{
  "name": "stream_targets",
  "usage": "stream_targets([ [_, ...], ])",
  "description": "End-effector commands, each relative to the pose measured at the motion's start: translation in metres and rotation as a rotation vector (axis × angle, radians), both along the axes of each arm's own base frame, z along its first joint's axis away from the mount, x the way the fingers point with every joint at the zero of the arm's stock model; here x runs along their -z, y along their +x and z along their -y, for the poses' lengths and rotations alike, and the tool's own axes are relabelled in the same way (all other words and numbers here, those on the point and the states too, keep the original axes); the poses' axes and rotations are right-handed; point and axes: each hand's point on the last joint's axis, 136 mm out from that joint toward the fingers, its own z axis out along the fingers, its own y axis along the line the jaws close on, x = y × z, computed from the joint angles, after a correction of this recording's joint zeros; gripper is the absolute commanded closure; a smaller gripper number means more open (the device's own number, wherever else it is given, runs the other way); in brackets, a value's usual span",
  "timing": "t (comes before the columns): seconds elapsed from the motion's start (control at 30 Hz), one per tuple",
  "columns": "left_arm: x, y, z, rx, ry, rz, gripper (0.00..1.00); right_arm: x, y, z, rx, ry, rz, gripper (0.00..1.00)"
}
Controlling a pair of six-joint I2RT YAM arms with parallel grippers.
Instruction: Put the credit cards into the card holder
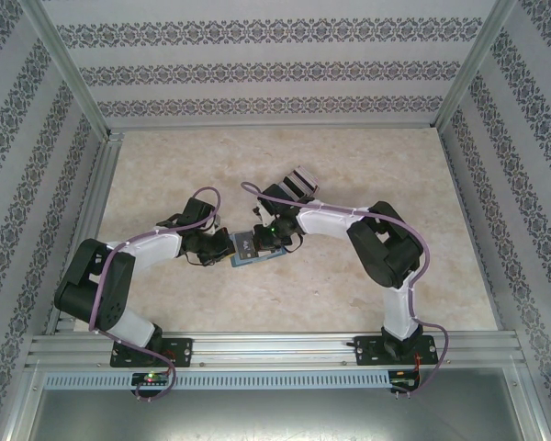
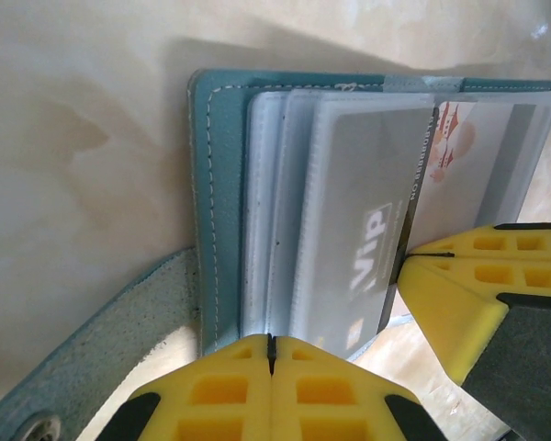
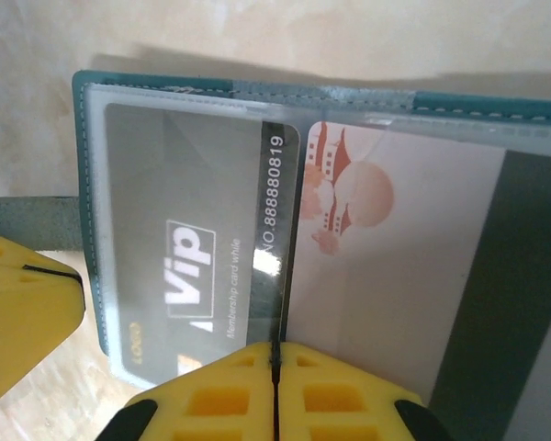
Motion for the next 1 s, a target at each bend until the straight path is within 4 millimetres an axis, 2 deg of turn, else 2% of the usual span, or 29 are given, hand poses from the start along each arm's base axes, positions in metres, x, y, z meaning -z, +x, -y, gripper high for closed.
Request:
stream_targets([
  [0.0,0.001,0.001,-0.001,0.012,0.02,0.019,1.0,0.024,-0.006,0.016,-0.006,-0.12,-0.017,0.92],
  [0.13,-0.002,0.003,-0.002,0.011,0.025,0.028,1.0,0.034,-0.008,0.026,-0.004,-0.179,-0.019,0.92],
  [0.4,-0.018,0.011,0.0,-0.007,0.006,0.061,1.0,0.049,-0.013,0.032,-0.005,-0.213,-0.042,0.93],
  [0.7,-0.046,0.02,-0.001,-0.045,-0.023,0.121,1.0,0.053,-0.013,0.034,-0.004,-0.217,-0.049,0.93],
  [0.87,-0.047,0.022,-0.001,-0.055,-0.032,0.114,1.0,0.054,-0.013,0.035,0.0,-0.217,-0.052,0.94],
  [0.9,-0.046,0.022,0.0,-0.057,-0.04,0.109,0.95,0.054,-0.013,0.035,0.002,-0.215,-0.049,0.94],
  [0.93,-0.045,0.023,0.001,-0.06,-0.048,0.107,0.84,0.054,-0.014,0.035,0.002,-0.215,-0.051,0.94],
  [0.97,-0.043,0.023,0.002,-0.063,-0.055,0.103,0.77,0.054,-0.014,0.035,0.002,-0.213,-0.049,0.94],
])
